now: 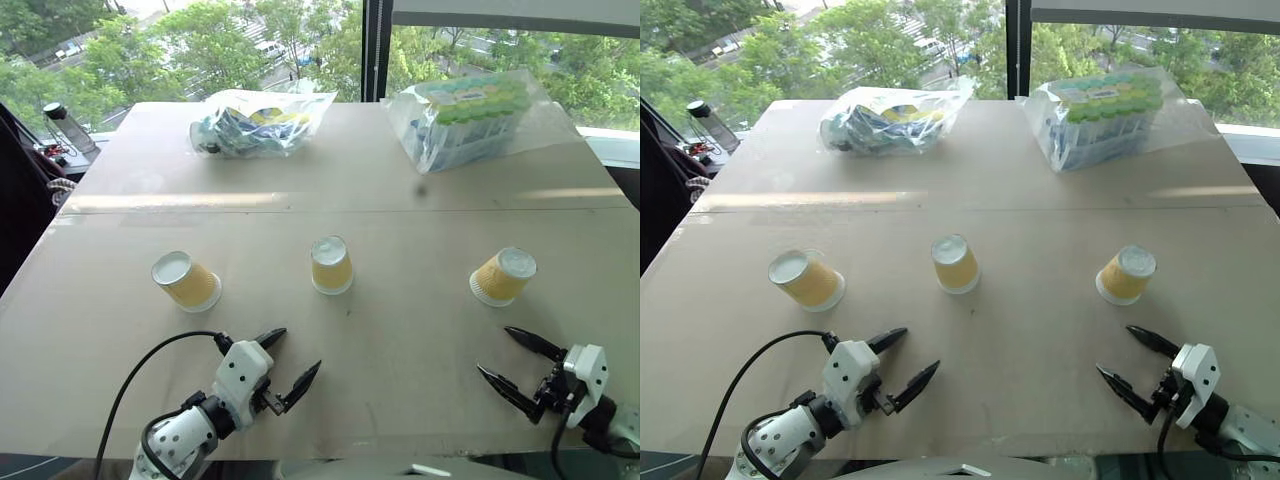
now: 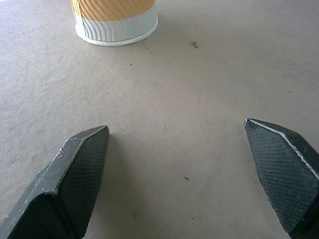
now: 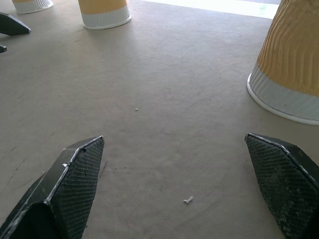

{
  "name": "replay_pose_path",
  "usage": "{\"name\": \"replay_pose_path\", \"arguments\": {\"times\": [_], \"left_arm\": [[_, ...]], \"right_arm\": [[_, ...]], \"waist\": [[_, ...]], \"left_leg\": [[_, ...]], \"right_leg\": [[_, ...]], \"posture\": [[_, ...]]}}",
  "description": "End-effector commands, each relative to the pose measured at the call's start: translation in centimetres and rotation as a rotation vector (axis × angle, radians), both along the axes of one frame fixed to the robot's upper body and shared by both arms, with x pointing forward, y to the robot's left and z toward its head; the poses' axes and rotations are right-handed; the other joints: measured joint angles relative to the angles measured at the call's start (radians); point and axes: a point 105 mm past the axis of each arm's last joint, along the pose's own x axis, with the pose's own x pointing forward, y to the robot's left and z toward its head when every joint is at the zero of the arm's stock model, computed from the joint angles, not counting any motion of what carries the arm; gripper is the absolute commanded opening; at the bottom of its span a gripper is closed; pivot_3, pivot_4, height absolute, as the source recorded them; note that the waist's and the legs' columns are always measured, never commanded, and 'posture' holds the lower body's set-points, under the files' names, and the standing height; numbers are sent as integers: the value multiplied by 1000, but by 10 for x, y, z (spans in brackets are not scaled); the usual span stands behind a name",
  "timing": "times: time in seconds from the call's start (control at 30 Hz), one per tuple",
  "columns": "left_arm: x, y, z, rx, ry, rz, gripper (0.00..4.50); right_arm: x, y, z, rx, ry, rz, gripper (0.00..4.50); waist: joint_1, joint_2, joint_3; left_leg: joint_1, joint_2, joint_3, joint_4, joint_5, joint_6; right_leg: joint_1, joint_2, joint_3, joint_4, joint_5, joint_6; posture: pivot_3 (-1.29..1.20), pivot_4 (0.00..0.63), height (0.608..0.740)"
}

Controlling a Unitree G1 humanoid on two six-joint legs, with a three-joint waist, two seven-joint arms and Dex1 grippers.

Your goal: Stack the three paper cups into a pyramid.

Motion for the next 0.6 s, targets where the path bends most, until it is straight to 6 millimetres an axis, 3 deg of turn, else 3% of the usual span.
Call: {"name": "replay_pose_path", "arguments": {"times": [0.03,0.23,0.6], "left_arm": [[-4,2,-4,-18,37,-7,4463],[-6,-6,6,-46,17,-22,4463],[-7,-6,9,-64,-1,-19,4463]], "right_arm": [[1,0,12,-16,-50,-20,4500],[3,6,18,-7,-53,-13,4500],[5,9,23,7,-61,4,4500]], "waist": [[0,0,0],[1,0,0],[1,-2,0]], "left_leg": [[0,0,0,0,0,0],[-9,0,0,2,0,0],[-9,-1,0,2,0,0]], "right_leg": [[0,0,0,0,0,0],[-8,0,0,0,1,-1],[-8,0,-1,0,2,-3]], "posture": [[0,150,740],[0,150,740],[0,150,740]]}}
